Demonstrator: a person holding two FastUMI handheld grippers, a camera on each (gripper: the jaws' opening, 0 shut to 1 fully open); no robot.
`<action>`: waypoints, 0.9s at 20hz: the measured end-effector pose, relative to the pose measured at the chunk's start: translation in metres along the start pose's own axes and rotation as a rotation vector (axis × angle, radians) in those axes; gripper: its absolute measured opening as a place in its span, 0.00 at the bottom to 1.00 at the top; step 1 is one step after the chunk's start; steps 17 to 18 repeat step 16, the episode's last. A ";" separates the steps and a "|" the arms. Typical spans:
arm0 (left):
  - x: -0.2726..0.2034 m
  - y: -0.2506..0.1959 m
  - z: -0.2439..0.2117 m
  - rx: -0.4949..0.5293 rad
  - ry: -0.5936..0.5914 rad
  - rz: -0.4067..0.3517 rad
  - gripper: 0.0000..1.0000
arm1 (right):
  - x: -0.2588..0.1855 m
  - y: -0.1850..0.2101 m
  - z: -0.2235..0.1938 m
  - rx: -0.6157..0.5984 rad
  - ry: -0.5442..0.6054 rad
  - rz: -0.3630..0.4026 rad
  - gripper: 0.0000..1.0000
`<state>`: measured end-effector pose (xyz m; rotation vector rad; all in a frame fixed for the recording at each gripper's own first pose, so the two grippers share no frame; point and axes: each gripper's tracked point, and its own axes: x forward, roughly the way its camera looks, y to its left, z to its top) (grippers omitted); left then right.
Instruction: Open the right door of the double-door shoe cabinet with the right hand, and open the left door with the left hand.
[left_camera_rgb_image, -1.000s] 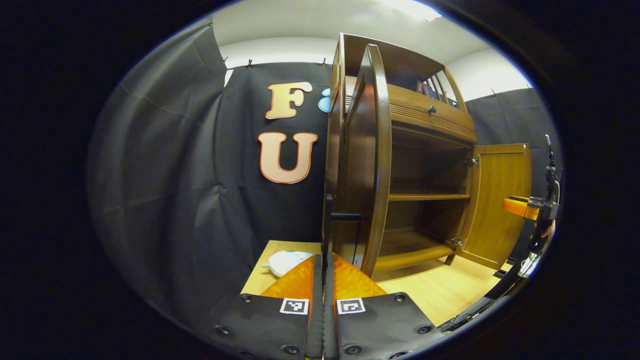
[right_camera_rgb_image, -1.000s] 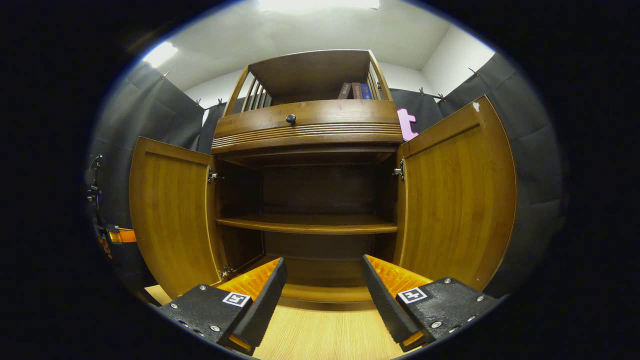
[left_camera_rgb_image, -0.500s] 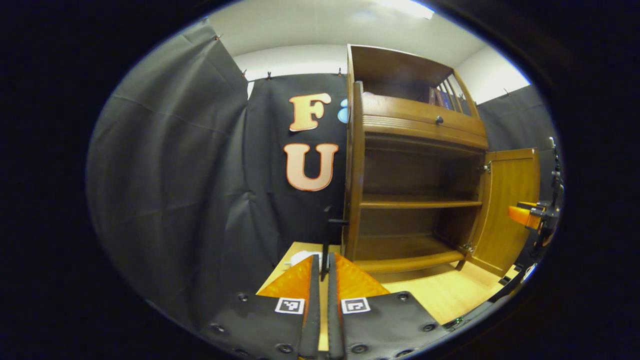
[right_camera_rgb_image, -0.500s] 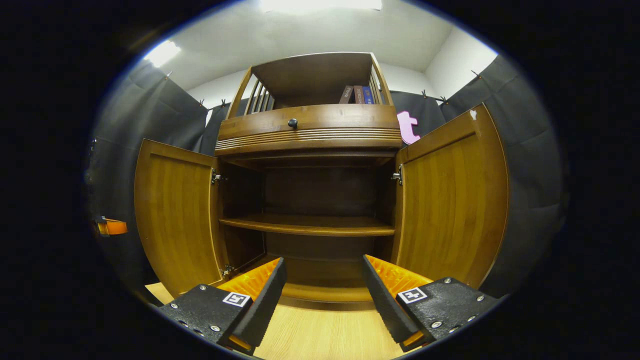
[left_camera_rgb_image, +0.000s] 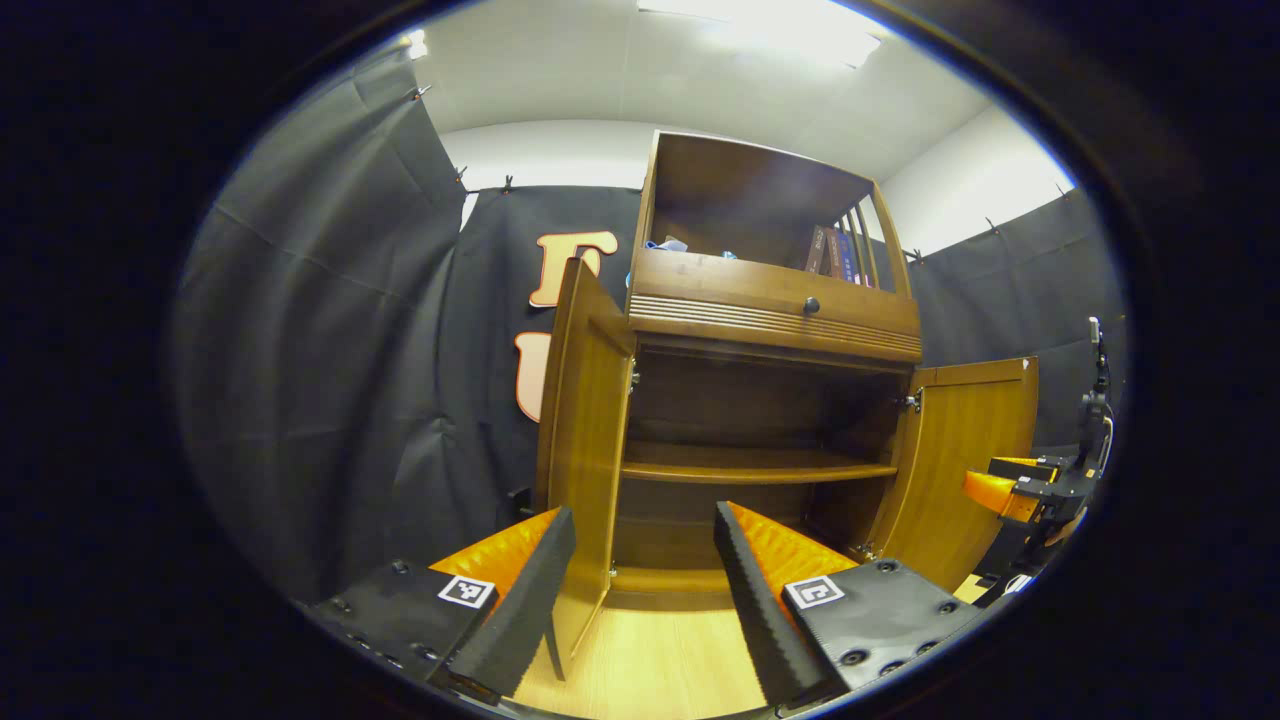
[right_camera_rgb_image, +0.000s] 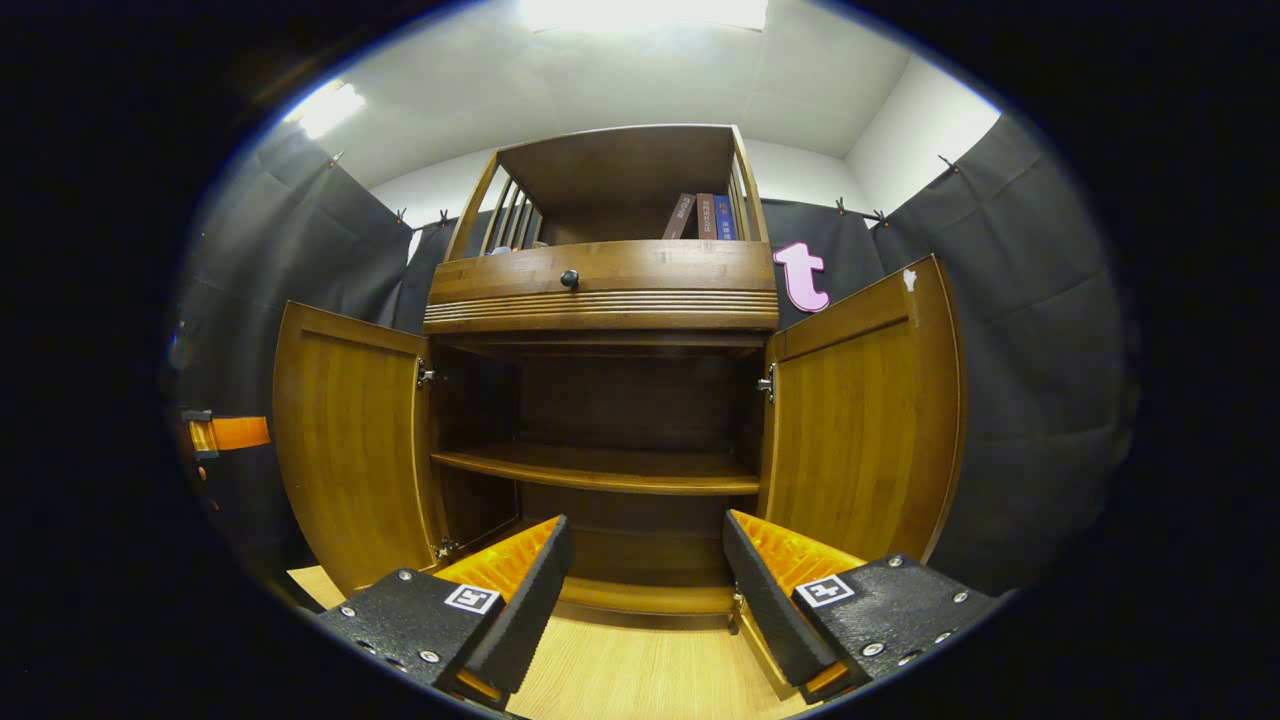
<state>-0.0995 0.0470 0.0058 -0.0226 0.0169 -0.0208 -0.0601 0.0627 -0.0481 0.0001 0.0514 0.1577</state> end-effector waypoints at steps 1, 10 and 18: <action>0.001 -0.003 0.002 -0.004 -0.007 0.005 0.94 | -0.001 -0.004 0.002 -0.004 0.002 -0.007 0.92; 0.028 -0.009 0.024 0.070 -0.035 0.082 1.00 | 0.003 -0.029 0.020 -0.001 -0.006 -0.044 0.97; 0.030 -0.007 0.024 0.081 -0.035 0.093 0.99 | -0.004 -0.035 0.020 0.008 -0.018 -0.051 0.92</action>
